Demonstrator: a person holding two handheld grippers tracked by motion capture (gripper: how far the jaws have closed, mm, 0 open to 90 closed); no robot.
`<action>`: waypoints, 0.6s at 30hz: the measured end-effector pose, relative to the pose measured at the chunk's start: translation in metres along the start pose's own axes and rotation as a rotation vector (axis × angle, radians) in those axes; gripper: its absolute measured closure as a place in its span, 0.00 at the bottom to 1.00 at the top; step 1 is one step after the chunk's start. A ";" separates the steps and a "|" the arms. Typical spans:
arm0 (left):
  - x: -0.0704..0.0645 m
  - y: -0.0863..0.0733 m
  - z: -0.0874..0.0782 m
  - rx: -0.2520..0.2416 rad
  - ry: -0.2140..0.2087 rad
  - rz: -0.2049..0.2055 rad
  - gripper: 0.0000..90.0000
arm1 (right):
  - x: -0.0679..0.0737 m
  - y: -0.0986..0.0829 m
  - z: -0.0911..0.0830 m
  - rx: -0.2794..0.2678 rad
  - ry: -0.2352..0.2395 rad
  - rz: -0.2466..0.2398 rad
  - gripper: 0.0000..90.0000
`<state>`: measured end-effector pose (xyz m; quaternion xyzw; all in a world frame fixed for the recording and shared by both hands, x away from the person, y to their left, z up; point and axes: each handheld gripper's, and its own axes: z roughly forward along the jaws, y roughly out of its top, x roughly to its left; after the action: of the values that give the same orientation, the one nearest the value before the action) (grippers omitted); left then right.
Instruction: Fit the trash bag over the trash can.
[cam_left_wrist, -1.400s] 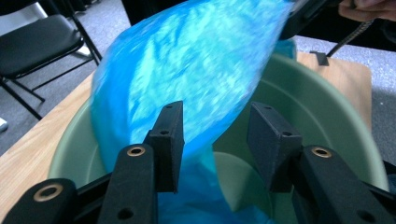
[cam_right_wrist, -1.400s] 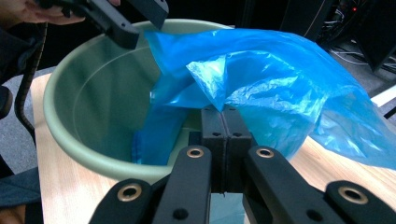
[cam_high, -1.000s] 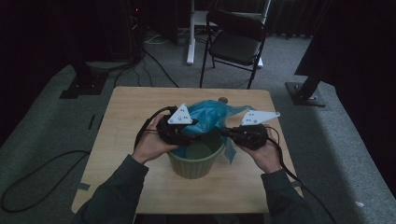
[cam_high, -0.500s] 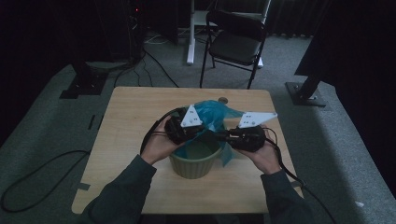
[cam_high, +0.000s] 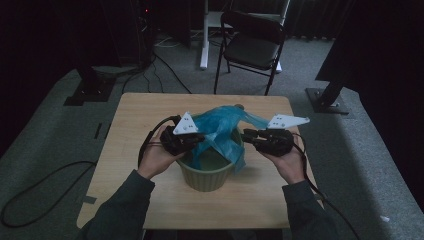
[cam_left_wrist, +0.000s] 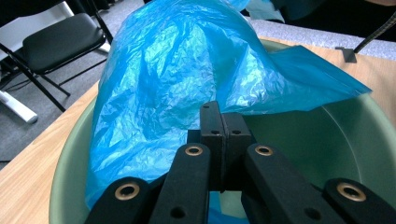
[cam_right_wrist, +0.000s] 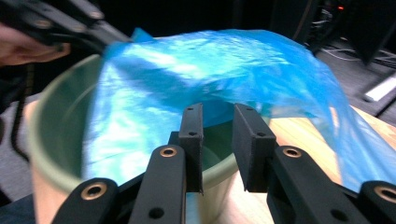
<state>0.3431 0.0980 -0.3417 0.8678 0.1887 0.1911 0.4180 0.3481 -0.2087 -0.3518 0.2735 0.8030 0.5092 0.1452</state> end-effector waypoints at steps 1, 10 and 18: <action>0.000 -0.001 0.000 0.000 0.000 -0.001 1.00 | -0.001 0.000 0.002 0.000 -0.014 0.006 0.83; 0.001 -0.004 -0.004 -0.008 0.001 -0.005 1.00 | -0.010 0.007 0.021 0.007 -0.125 0.018 0.84; 0.001 -0.007 -0.006 -0.017 -0.007 -0.015 1.00 | -0.012 0.009 0.030 0.006 -0.145 0.023 0.80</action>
<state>0.3399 0.1065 -0.3431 0.8636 0.1921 0.1865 0.4272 0.3760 -0.1900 -0.3574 0.3190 0.7888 0.4874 0.1962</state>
